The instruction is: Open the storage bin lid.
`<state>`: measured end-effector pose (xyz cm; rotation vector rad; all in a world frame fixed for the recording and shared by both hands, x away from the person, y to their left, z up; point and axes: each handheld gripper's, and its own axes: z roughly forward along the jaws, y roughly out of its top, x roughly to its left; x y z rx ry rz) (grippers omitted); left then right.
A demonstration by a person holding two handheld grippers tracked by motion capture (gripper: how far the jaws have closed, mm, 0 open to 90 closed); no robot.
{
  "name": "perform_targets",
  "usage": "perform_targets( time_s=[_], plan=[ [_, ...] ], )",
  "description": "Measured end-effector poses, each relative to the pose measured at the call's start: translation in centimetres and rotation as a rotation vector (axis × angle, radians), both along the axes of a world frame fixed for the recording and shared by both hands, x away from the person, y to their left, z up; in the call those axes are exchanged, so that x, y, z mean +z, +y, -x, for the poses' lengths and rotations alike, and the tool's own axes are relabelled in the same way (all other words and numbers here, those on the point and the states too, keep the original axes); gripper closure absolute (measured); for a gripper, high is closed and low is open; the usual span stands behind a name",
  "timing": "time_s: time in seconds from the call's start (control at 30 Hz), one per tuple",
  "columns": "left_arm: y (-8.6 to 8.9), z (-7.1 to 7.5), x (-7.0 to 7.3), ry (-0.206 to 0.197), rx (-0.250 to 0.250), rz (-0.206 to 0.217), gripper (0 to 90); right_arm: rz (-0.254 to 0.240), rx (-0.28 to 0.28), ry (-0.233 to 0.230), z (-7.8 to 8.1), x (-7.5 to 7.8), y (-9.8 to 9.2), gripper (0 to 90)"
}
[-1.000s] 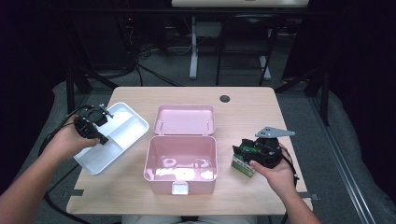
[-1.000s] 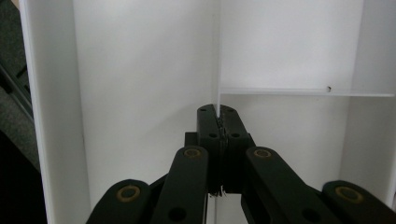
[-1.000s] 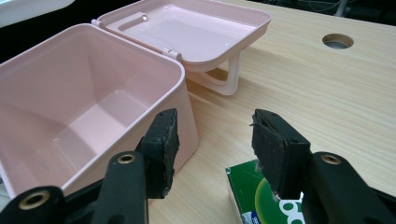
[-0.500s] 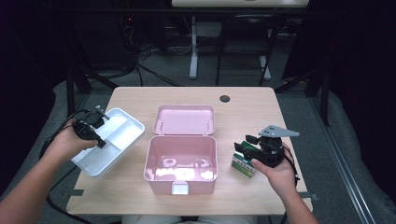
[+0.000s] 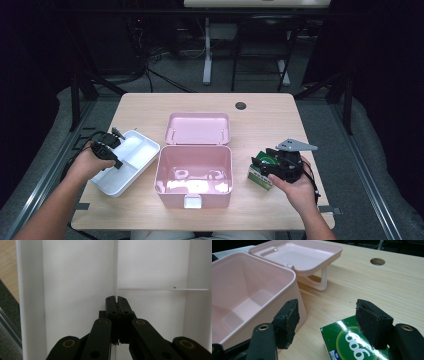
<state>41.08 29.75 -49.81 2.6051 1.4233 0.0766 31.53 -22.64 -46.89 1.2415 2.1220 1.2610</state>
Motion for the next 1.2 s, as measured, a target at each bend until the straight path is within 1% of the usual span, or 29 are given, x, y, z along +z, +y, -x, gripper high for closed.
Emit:
perform_targets(
  time_s=[0.03, 0.07, 0.2, 0.27, 0.33, 0.37, 0.4, 0.43, 0.5, 0.57, 0.6, 0.63, 0.67, 0.7, 0.77, 0.8, 0.87, 0.93, 0.97, 1.0, 1.03, 1.1, 1.13, 1.17, 1.2],
  plan=[
    [0.0, -0.1, -0.7, 0.003, 0.006, -0.003, 89.4, 0.009, 0.001, 0.004, 0.0, -0.1, 0.0, 34.6],
    [-0.1, -0.2, -1.1, 0.007, 0.008, -0.003, 89.3, 0.018, 0.004, 0.013, -0.1, -0.2, 0.1, 34.3],
    [-0.1, -0.2, -3.0, 0.02, 0.03, 0.035, 89.3, 0.063, 0.023, 0.036, -0.3, -0.4, 0.1, 33.3],
    [-0.1, -0.1, -3.4, 0.012, 0.037, 0.037, 89.3, 0.076, 0.028, 0.048, -0.3, -0.4, 0.1, 32.9],
    [-0.1, 0.0, -3.8, 0.001, 0.053, 0.048, 89.2, 0.086, 0.032, 0.061, -0.4, -0.5, 0.1, 32.7],
    [-0.1, 0.0, -4.0, -0.001, 0.051, 0.045, 89.2, 0.098, 0.037, 0.073, -0.5, -0.5, 0.2, 32.5],
    [-0.1, 0.1, -4.1, 0.007, 0.05, 0.042, 89.0, 0.109, 0.041, 0.078, -0.5, -0.5, 0.2, 32.4],
    [-0.1, 0.1, -4.4, 0.006, 0.051, 0.041, 88.4, 0.119, 0.047, 0.079, -0.6, -0.5, 0.2, 32.2],
    [-0.1, 0.2, -4.4, 0.01, 0.049, 0.051, 86.0, 0.139, 0.061, 0.095, -0.7, -0.4, 0.3, 31.9],
    [0.0, 0.3, -4.1, -0.011, 0.056, 0.083, 81.6, 0.173, 0.068, 0.115, -1.0, -0.1, 0.6, 31.5],
    [0.0, 0.3, -3.9, -0.02, 0.063, 0.082, 78.1, 0.19, 0.073, 0.119, -1.1, 0.0, 0.7, 30.9],
    [0.0, 0.3, -3.7, -0.011, 0.053, 0.062, 73.2, 0.222, 0.075, 0.136, -1.2, 0.1, 0.9, 30.2],
    [0.0, 0.4, -3.5, -0.011, 0.044, 0.048, 68.7, 0.256, 0.085, 0.137, -1.4, 0.3, 1.1, 30.0],
    [0.0, 0.5, -3.2, -0.02, 0.041, 0.04, 66.3, 0.28, 0.092, 0.134, -1.5, 0.4, 1.2, 29.7],
    [-0.2, 0.8, -2.9, -0.047, 0.042, 0.05, 60.2, 0.327, 0.102, 0.138, -1.7, 0.8, 1.5, 28.3],
    [-0.3, 0.9, -2.9, -0.048, 0.034, 0.051, 57.1, 0.346, 0.107, 0.146, -1.9, 1.0, 1.6, 27.6],
    [-0.3, 1.0, -2.9, -0.058, 0.029, 0.051, 53.2, 0.351, 0.114, 0.175, -2.4, 1.3, 1.7, 27.0],
    [-0.2, 1.0, -2.9, -0.062, 0.016, 0.042, 50.6, 0.355, 0.125, 0.208, -3.0, 1.5, 1.8, 26.1],
    [-0.1, 1.0, -2.9, -0.066, 0.024, 0.038, 49.8, 0.36, 0.129, 0.227, -3.3, 1.7, 1.8, 25.8],
    [0.0, 1.1, -2.9, -0.056, 0.031, 0.031, 49.8, 0.368, 0.134, 0.248, -3.6, 1.9, 1.9, 25.5],
    [0.0, 1.1, -2.9, -0.058, 0.023, 0.03, 50.0, 0.383, 0.152, 0.263, -3.9, 2.1, 2.0, 25.6],
    [0.3, 1.2, -2.7, -0.065, 0.034, 0.053, 50.0, 0.409, 0.186, 0.291, -4.4, 2.3, 2.1, 26.5],
    [0.4, 1.2, -2.6, -0.067, 0.04, 0.063, 50.1, 0.436, 0.202, 0.307, -4.7, 2.4, 2.2, 26.5],
    [0.5, 1.3, -2.6, -0.059, 0.053, 0.075, 50.2, 0.463, 0.217, 0.332, -5.0, 2.6, 2.4, 26.5],
    [0.6, 1.2, -2.5, -0.064, 0.048, 0.077, 50.1, 0.477, 0.228, 0.341, -5.2, 2.6, 2.5, 26.5]
  ],
)
